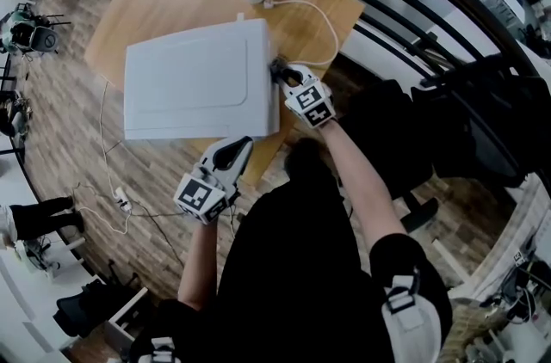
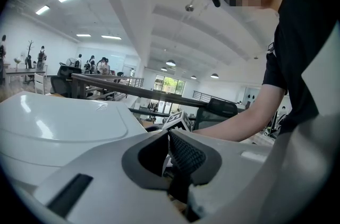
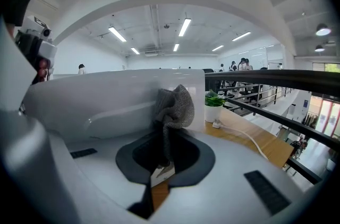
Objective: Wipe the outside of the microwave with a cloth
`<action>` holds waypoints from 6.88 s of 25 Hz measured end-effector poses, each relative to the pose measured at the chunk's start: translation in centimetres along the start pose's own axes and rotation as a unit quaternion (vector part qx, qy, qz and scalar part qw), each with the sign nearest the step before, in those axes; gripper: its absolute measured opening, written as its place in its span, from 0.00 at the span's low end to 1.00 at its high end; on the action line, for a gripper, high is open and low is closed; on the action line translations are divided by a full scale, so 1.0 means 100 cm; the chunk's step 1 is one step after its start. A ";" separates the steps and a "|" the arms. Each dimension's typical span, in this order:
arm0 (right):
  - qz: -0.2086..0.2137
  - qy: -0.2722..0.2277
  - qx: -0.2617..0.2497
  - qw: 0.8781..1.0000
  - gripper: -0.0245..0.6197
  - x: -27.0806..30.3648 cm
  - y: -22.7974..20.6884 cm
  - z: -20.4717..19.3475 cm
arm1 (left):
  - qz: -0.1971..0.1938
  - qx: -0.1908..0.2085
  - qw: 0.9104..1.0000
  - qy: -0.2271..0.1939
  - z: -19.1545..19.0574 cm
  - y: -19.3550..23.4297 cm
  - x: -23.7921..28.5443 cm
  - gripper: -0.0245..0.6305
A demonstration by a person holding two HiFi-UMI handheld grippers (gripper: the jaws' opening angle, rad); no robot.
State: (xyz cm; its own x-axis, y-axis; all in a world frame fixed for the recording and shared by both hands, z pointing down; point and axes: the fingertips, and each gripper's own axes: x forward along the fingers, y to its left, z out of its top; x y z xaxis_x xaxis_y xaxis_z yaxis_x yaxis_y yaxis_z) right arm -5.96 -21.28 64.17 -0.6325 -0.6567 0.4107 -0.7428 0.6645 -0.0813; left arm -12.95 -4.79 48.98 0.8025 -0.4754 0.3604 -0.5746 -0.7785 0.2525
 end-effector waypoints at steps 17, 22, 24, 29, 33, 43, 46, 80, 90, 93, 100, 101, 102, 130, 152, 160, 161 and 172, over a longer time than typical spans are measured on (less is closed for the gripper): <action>0.007 -0.017 0.003 1.000 0.05 -0.034 0.051 -0.022 | -0.032 0.014 0.999 -0.002 -0.013 -0.021 -0.009 0.05; 0.002 -0.019 0.000 1.000 0.05 -0.043 0.064 -0.027 | -0.043 0.018 0.999 -0.002 -0.020 -0.030 -0.013 0.05; 0.003 -0.019 -0.002 1.000 0.05 -0.046 0.071 -0.029 | -0.046 0.019 0.999 -0.004 -0.022 -0.033 -0.014 0.05; 0.005 -0.017 -0.007 1.000 0.05 -0.055 0.084 -0.034 | -0.053 0.024 0.998 -0.007 -0.023 -0.038 -0.014 0.05; 0.006 -0.016 -0.002 1.000 0.05 -0.059 0.094 -0.039 | -0.056 0.024 0.998 -0.009 -0.026 -0.042 -0.015 0.05; 0.008 -0.010 0.000 1.000 0.06 -0.072 0.114 -0.052 | -0.063 0.024 0.998 -0.013 -0.034 -0.047 -0.019 0.05; 0.009 -0.009 0.000 1.000 0.06 -0.073 0.117 -0.056 | -0.064 0.023 0.998 -0.011 -0.034 -0.047 -0.019 0.05; 0.022 0.028 0.022 0.999 0.06 -0.049 0.102 -0.087 | -0.063 0.024 0.998 0.000 -0.025 -0.020 0.001 0.05; 0.026 0.043 0.036 0.998 0.06 -0.032 0.080 -0.086 | -0.048 0.017 0.999 -0.008 -0.011 0.000 0.005 0.05; 0.025 0.046 0.035 0.998 0.06 -0.027 0.070 -0.084 | -0.041 0.014 0.999 -0.010 -0.007 0.007 0.006 0.05; 0.013 0.041 0.036 0.998 0.06 -0.007 0.041 -0.073 | -0.028 0.006 1.000 -0.009 -0.007 0.023 0.008 0.05; 0.012 0.041 0.035 0.998 0.06 -0.005 0.037 -0.071 | -0.027 0.005 1.000 -0.009 -0.007 0.025 0.009 0.05; 0.012 0.041 0.034 0.998 0.06 -0.002 0.034 -0.070 | -0.026 0.005 1.000 -0.009 -0.006 0.027 0.009 0.05; -0.016 0.068 0.042 0.997 0.05 0.070 -0.057 -0.068 | -0.018 -0.011 1.000 -0.001 -0.008 0.039 0.007 0.05; -0.035 0.106 0.000 0.994 0.05 0.112 -0.095 -0.084 | -0.034 -0.003 0.999 0.003 -0.012 0.038 0.004 0.05; -0.039 0.116 -0.056 0.991 0.05 0.110 -0.087 -0.093 | -0.036 -0.012 0.999 -0.006 -0.011 0.040 0.003 0.05; -0.039 0.114 -0.053 0.991 0.05 0.109 -0.085 -0.094 | -0.035 -0.013 0.999 -0.005 -0.012 0.040 0.003 0.05; -0.029 0.114 -0.080 0.990 0.05 0.093 -0.063 -0.100 | -0.030 -0.013 0.999 -0.014 -0.011 0.039 0.002 0.05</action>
State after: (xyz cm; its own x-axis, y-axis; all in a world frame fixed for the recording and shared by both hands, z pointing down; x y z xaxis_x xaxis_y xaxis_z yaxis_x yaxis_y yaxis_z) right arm -4.98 -27.98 77.60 -0.5093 -0.6105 0.6066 -0.7208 0.6877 0.0869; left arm -15.22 -7.49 51.02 0.8396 -0.4398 0.3190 -0.5291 -0.7951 0.2965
